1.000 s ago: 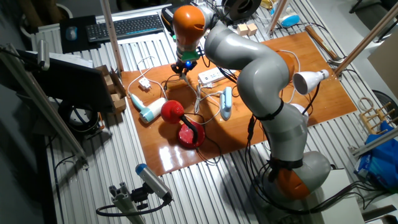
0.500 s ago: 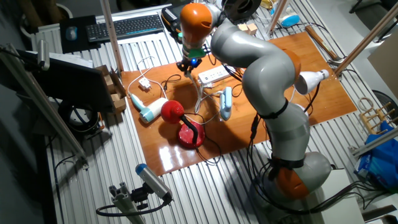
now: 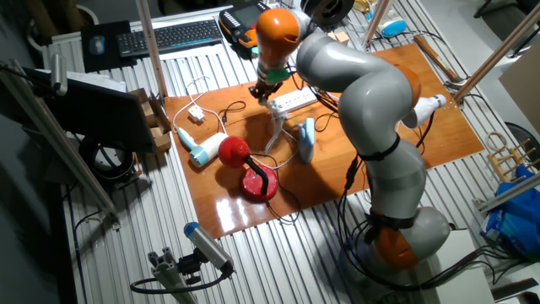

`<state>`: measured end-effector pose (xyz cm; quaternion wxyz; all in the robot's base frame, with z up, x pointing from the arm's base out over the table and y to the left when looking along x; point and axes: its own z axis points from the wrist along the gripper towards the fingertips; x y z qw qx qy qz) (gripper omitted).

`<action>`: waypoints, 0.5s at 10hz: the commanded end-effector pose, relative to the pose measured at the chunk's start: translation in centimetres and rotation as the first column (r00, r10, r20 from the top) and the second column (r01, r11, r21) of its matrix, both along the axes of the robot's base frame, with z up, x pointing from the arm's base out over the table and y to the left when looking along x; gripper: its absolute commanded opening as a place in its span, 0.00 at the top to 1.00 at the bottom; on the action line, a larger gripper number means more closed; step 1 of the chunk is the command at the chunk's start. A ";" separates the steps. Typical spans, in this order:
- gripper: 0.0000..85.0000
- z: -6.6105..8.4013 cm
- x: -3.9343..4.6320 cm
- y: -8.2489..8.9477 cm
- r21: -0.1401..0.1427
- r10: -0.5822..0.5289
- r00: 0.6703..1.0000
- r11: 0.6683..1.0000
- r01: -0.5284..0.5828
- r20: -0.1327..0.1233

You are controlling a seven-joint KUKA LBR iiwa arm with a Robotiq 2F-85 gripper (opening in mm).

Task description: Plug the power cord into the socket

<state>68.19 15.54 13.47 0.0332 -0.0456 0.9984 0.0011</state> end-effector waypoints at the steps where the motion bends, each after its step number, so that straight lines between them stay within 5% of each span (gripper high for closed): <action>1: 1.00 0.3 0.07 -0.9 0.004 0.006 1.000 1.000 -0.006 -0.001; 5: 1.00 0.0 0.11 -3.3 0.008 0.004 1.000 1.000 -0.004 -0.006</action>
